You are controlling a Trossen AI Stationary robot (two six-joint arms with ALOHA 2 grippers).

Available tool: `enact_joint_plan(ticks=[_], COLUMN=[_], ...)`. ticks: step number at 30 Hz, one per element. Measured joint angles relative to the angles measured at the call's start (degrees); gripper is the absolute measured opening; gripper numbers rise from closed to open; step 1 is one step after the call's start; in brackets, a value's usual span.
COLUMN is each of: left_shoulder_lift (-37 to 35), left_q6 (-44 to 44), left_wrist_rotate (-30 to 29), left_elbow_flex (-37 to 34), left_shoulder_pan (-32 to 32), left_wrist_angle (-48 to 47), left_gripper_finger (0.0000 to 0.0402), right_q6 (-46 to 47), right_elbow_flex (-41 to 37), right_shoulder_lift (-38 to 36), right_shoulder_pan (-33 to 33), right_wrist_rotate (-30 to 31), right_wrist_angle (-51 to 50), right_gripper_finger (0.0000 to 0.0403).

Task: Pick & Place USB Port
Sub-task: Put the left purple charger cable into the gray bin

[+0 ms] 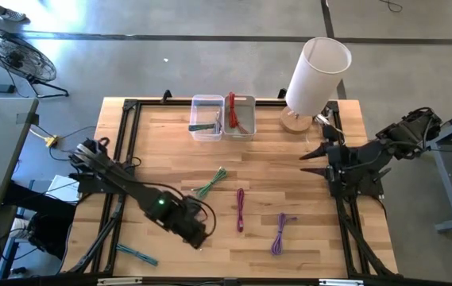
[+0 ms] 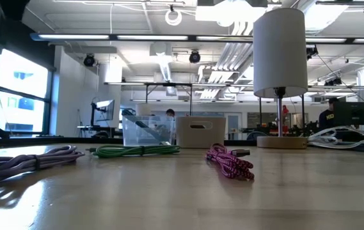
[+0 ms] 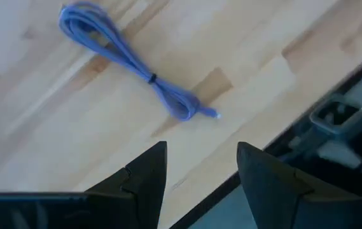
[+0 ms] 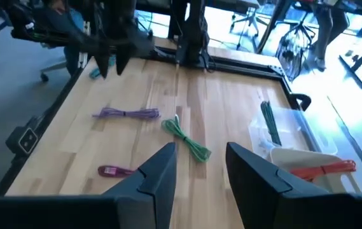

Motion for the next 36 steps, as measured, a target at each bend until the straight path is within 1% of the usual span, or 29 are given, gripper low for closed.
enact_joint_plan(ticks=[2,4,6,8,13,17,20,22,25,29,36], left_shoulder_lift=[1.9,3.7,6.1,8.2,12.1,13.3,14.1,14.2,14.1,14.1,14.1], left_q6=[-3.7,-7.8,-9.3,-10.4,-11.9,-13.7,-14.5,-14.6,-14.6,-14.3,-13.9], left_wrist_rotate=[0.4,0.2,0.2,0.2,2.2,2.6,5.0,6.6,4.9,5.1,4.5], left_elbow_flex=[-0.2,-0.1,-0.1,-0.1,-0.1,-0.1,0.0,-0.2,-0.1,-0.1,-0.1], left_shoulder_pan=[0.1,0.1,0.2,0.6,2.3,3.0,3.9,4.7,5.2,6.2,6.9], left_wrist_angle=[-0.1,4.0,5.6,8.0,7.3,4.6,4.2,1.8,1.2,-0.4,-0.8], left_gripper_finger=[0.0184,0.0184,0.0184,0.0184,0.0184,0.0184,0.0184,0.0184,0.0184,0.0184,0.0184], right_q6=[-0.6,-1.5,-2.3,-3.5,-4.9,-4.8,-4.8,-4.7,-3.2,-2.7,-2.9], right_elbow_flex=[0.0,0.0,0.0,0.0,0.0,0.0,0.0,0.0,0.0,0.0,0.0], right_shoulder_lift=[0.1,0.1,0.0,-0.1,-0.4,-0.9,-1.3,-1.6,-2.1,-2.6,-3.0], right_shoulder_pan=[0.0,0.0,0.0,0.0,0.1,0.1,0.1,0.1,0.1,0.1,0.1], right_wrist_rotate=[0.0,-0.1,-1.1,-4.3,-13.2,-17.1,-19.6,-20.8,-22.3,-23.7,-23.7], right_wrist_angle=[0.2,0.0,-0.1,-0.4,-0.4,-0.3,-0.4,-0.4,-0.4,-0.5,-0.6], right_gripper_finger=[0.0129,0.0129,0.0129,0.0129,0.0129,0.0129,0.0129,0.0129,0.0129,0.0129,0.0129])
